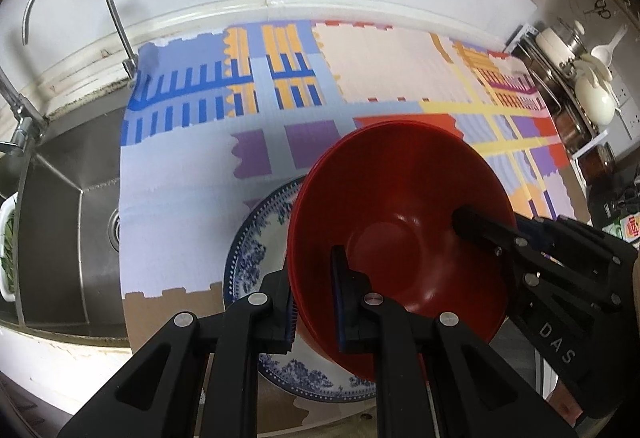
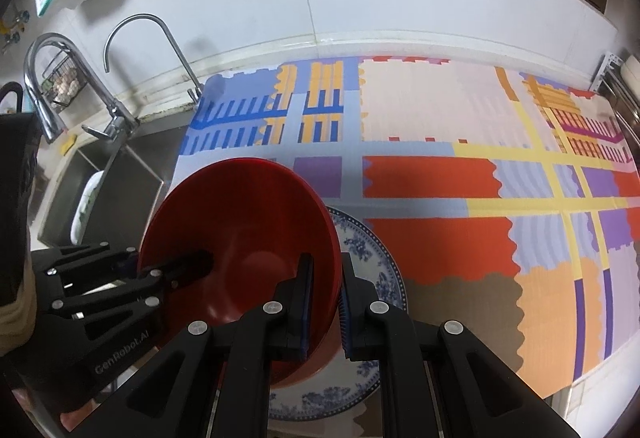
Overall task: Organize plates and bowls
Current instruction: 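Lift the red-and-black bowl with both grippers and carry it over the stack, then lower the red-and-black bowl into the pink bowl and open both grippers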
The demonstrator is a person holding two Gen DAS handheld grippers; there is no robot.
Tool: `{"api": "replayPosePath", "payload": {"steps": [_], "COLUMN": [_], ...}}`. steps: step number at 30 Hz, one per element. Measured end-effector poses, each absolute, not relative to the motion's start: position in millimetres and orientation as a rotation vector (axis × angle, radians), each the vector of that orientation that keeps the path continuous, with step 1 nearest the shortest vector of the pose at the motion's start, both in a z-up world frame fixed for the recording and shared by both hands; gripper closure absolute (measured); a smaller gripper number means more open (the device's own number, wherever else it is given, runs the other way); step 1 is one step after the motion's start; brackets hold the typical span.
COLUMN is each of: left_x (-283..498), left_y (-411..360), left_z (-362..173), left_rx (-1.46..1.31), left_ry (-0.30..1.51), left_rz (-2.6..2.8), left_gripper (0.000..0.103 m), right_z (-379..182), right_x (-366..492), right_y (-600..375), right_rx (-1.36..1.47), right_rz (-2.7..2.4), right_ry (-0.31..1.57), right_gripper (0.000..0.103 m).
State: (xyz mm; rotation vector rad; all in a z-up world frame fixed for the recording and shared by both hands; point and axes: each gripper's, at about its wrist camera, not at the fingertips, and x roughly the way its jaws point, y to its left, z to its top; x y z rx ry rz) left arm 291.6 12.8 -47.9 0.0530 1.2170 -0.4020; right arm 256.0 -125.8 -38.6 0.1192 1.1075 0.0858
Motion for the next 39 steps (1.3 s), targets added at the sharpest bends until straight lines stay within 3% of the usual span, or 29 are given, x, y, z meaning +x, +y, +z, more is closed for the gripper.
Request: {"api": "replayPosePath", "payload": {"steps": [20,28,30,31,33,36,39], "left_x": [286,284,283,282,280,276,274], "left_y": [15,13,13,13,12,15,18], "left_z": [-71,-70,-69,-69,-67,-62,-56], "left_rx": [0.068,0.079,0.083,0.092,0.115,0.136,0.139], "left_ry": [1.285,1.275,1.271,1.266,1.252,1.22,1.19], "left_rz": [-0.402,-0.428,-0.435,-0.436,-0.439,-0.45,-0.451], "left_gripper": [0.087,0.076,0.073,0.068,0.06,0.058,0.054], "right_z": [-62,-66,-66,-65,-63,-57,-48], "right_x": [252,249,248,247,243,239,231], "right_y": [-118,-116,-115,-115,-115,-117,-123], "right_rx": [0.08,0.069,0.072,0.077,0.089,0.1,0.126], "right_rz": [0.116,0.133,0.135,0.135,0.129,0.101,0.045], "right_ry": [1.201,1.219,1.22,1.219,1.205,1.179,1.126], "right_gripper": [0.088,0.086,0.082,0.076,0.073,0.071,0.061]}}
